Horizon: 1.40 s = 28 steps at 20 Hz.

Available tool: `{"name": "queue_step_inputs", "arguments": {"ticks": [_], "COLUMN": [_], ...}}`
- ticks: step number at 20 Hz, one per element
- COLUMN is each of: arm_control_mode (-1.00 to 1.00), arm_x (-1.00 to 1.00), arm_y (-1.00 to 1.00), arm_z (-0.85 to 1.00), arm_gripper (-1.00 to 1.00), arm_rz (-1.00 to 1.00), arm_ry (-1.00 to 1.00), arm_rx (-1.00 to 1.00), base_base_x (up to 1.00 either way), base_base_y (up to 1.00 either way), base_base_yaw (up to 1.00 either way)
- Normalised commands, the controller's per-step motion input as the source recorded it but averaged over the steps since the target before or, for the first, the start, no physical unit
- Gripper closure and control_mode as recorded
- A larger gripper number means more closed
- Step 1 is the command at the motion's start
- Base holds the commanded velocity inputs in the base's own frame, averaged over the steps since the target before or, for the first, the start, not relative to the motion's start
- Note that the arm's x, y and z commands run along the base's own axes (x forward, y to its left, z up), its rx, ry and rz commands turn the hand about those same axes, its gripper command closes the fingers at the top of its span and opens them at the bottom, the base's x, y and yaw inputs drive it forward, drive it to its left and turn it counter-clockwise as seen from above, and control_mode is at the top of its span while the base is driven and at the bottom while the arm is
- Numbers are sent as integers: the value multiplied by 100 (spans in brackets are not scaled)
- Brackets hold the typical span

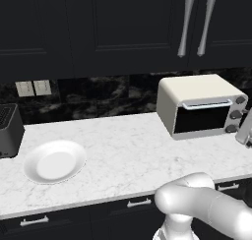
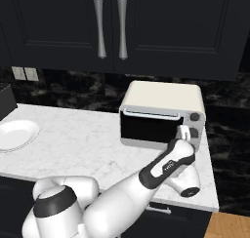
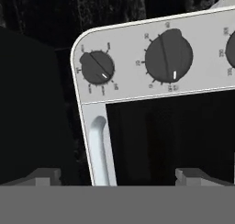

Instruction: Pick up the kebab skewer and baguette bread, and place them inside the toaster oven. Close the toaster oven door and start by setting the timer.

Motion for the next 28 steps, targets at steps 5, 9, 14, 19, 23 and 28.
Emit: {"name": "queue_step_inputs", "arguments": {"ticks": [5,9,14,19,23,28], "arm_control_mode": [-100,-100,-100,-100,-100,-100], "arm_x": [13,23,44,18,11,0], "arm_y": [-26,-16,-3,-35,-48,-61], "arm_z": [-18,-12,-2,0,0,0], "arm_gripper": [-100,-100,-100,-100,-100,-100], "arm_rz": [-17,-18,-15,-6,0,0], "arm_ry": [-1,0,7,26,26,12], "arm_rx": [-21,-17,-5,0,4,16], "base_base_x": [0,0,0,0,0,0], "base_base_y": [0,0,0,0,0,0], "base_base_yaw": [0,0,0,0,0,0]}}
